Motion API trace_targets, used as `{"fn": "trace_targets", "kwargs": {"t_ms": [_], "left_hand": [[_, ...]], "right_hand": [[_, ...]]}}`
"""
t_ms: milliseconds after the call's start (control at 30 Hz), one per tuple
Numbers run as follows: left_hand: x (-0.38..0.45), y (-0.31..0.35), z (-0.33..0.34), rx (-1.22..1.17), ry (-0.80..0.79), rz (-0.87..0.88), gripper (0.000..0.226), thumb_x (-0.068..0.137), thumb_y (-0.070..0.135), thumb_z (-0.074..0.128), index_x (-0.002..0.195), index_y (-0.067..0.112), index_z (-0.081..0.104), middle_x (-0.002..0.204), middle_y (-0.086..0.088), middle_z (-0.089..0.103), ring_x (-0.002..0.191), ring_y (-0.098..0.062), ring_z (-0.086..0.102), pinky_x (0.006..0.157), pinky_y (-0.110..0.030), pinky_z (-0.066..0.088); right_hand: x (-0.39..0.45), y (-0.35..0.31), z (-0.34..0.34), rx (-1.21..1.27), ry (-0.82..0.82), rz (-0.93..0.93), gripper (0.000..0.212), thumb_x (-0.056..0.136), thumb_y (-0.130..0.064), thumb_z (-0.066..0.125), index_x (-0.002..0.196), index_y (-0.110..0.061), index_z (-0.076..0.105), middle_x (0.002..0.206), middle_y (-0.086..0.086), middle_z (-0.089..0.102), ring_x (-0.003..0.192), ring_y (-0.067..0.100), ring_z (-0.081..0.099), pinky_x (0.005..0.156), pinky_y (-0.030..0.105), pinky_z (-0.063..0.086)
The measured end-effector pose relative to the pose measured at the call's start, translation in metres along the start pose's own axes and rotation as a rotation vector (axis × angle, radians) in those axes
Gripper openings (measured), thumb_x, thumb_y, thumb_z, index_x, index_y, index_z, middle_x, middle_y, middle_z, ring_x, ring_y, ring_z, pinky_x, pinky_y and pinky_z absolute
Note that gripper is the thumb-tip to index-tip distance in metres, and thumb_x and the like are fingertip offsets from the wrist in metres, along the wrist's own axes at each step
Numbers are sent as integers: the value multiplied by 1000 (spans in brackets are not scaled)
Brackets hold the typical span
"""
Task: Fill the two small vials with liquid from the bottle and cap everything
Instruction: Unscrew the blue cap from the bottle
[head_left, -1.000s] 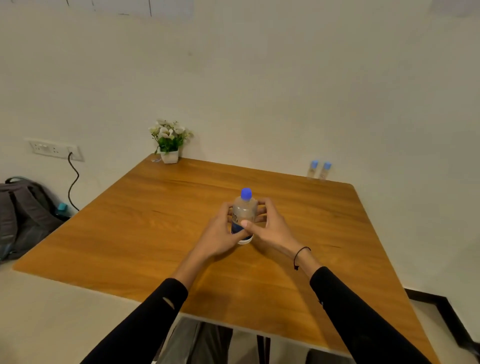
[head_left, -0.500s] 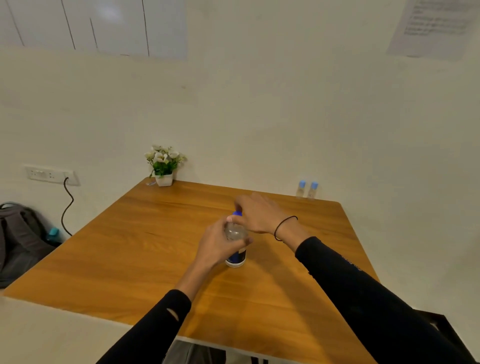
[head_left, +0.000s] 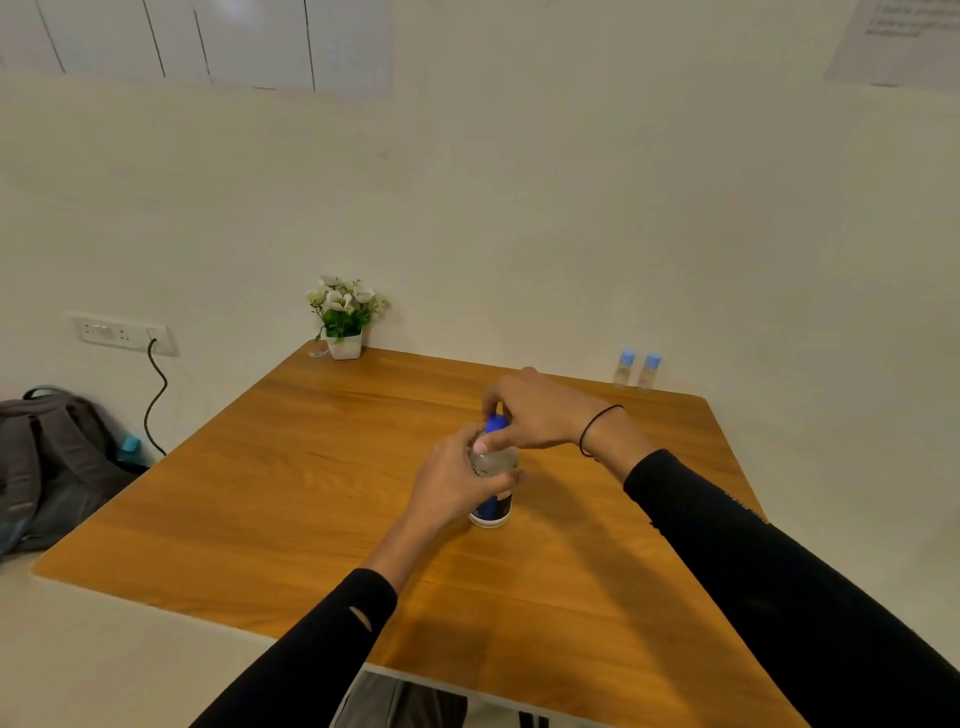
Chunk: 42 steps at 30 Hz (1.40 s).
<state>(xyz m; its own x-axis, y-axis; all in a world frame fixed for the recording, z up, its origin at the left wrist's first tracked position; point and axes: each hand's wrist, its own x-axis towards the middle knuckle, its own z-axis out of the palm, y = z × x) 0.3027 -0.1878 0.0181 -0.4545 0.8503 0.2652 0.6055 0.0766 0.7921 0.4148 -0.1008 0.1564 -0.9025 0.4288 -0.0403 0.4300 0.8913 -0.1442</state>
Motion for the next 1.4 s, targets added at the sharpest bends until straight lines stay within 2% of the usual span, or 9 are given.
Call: {"fn": "trace_targets", "kwargs": {"t_ms": [233,367,433,600,767,967,1133,1300,1400], "left_hand": [[1,-3,0,-13,-5,-1,67,65,69,86,118,36,63,97,14,76,87,-5,72,76,-42,64],[0,-3,1,-2,3,7,57,68,68,85,112,38,64,97,14,73,87,-7,70,73,-40,63],[-1,-1,0,-7,9,18,53,68,67,85,113,48,64,101,16,73,92,-6,70,74,-38,63],[1,-2,0,-11,2,7,68,64,73,83,117,36,64,98,13,74,88,-8,71,76,-44,64],[1,-4,1,-15,4,7,58,66,69,83,111,38,65,97,13,74,87,-9,71,74,-43,64],[0,-4,1,-34,4,13,58,66,69,85,112,41,63,94,13,75,84,-7,71,74,-46,62],[-3,1,-1,-21,-5,19,50,66,69,79,107,45,61,94,12,72,86,-11,70,71,-38,60],[-4,-4,1,-48,-2,-1,53,68,68,83,110,41,64,95,13,75,86,-9,72,76,-49,62],[-5,-2,0,-37,4,-15,50,68,69,79,104,39,64,91,11,74,83,-11,71,74,-49,61]], "right_hand": [[4,-2,0,-58,-53,-72,24,94,2,65,105,-19,69,105,2,61,94,24,58,67,24,41],[1,0,0,13,-76,-39,68,87,-47,79,143,-27,47,129,2,49,112,22,53,90,36,51],[2,-1,3,-64,40,12,60,90,-62,67,134,-23,53,123,2,52,101,23,57,79,35,52],[8,-6,6,-136,14,-33,4,99,-14,65,103,-15,64,95,3,64,83,24,59,58,28,40],[3,-7,-4,-115,-46,1,60,92,-52,71,137,-21,47,120,3,51,97,24,56,76,36,51],[6,-8,0,-210,12,2,13,102,-25,64,100,-17,54,97,5,62,79,25,58,57,31,40],[6,-9,-6,-160,-31,14,49,95,-46,70,127,-16,48,107,6,62,89,26,61,69,36,53],[12,0,3,-101,5,-24,9,100,-17,65,101,-15,57,95,3,62,86,27,59,61,32,42],[7,2,-1,6,-68,-60,38,95,-31,73,123,-18,52,108,2,58,93,23,56,68,30,42]]}}
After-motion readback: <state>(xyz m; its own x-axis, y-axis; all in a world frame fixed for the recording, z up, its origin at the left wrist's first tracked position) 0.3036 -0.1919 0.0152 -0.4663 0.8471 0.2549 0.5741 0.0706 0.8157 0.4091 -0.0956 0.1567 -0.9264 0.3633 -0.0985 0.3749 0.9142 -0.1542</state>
